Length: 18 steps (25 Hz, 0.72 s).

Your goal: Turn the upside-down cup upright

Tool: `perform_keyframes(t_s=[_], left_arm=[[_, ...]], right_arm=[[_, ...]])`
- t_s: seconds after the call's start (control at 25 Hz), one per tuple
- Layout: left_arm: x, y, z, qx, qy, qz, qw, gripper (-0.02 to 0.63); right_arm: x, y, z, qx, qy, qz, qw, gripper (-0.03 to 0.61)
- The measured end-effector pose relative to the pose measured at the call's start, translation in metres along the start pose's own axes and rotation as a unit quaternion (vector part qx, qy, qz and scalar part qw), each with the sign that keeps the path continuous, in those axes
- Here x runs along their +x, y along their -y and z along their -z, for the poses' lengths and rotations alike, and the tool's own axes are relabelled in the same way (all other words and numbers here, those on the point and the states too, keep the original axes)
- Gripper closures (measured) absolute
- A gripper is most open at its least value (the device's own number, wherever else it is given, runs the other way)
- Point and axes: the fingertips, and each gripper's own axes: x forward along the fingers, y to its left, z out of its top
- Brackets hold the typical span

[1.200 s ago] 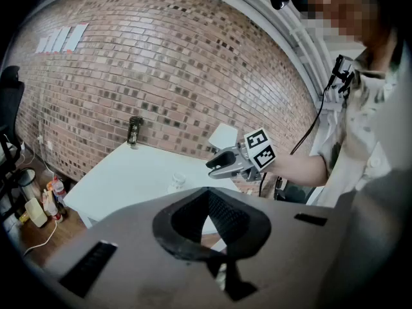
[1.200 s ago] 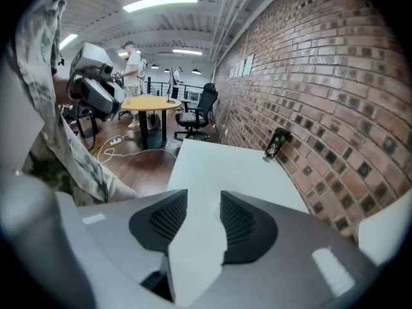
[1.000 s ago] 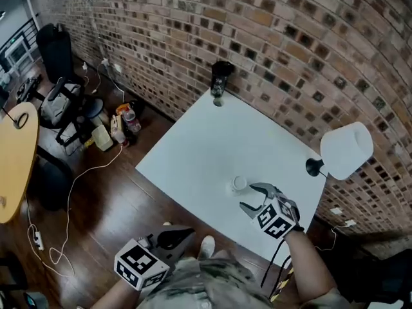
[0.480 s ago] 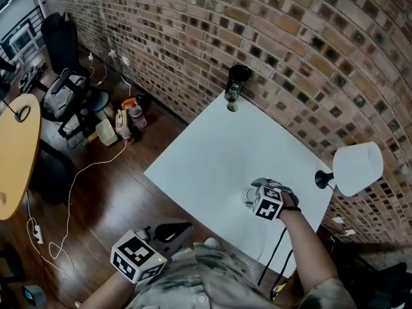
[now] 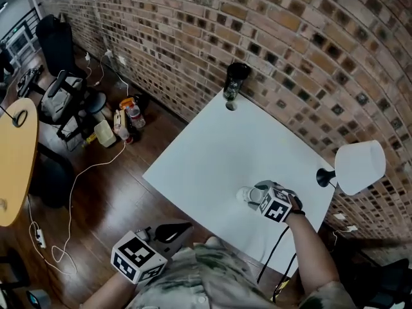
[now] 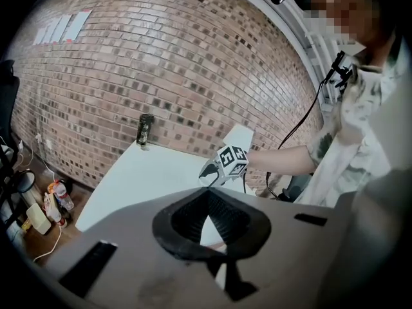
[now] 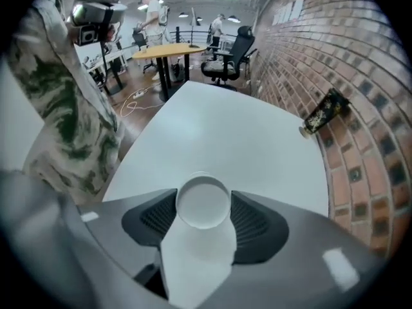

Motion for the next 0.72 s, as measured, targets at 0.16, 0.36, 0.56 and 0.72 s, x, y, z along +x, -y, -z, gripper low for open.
perform_keyframes(t_s=[0.16, 0.36, 0.56, 0.72], left_arm=[[0.009, 0.005, -0.002, 0.008, -0.008, 0.01, 0.9999, 0.607], [0.024, 0.015, -0.005, 0.024, -0.021, 0.023, 0.9992, 0.607], [0.039, 0.032, -0.011, 0.042, -0.031, 0.034, 0.9981, 0.607], [0.048, 0.038, -0.013, 0.049, -0.039, 0.033, 0.9975, 0.607]], right_arm=[[-0.006, 0.007, 0.011, 0.047, 0.066, 0.043, 0.996, 0.319], [-0.015, 0.003, 0.033, 0.075, 0.122, 0.082, 0.986, 0.319], [-0.007, -0.006, 0.073, 0.079, 0.096, 0.096, 0.988, 0.322], [0.009, -0.01, 0.101, 0.08, 0.073, 0.099, 0.989, 0.325]])
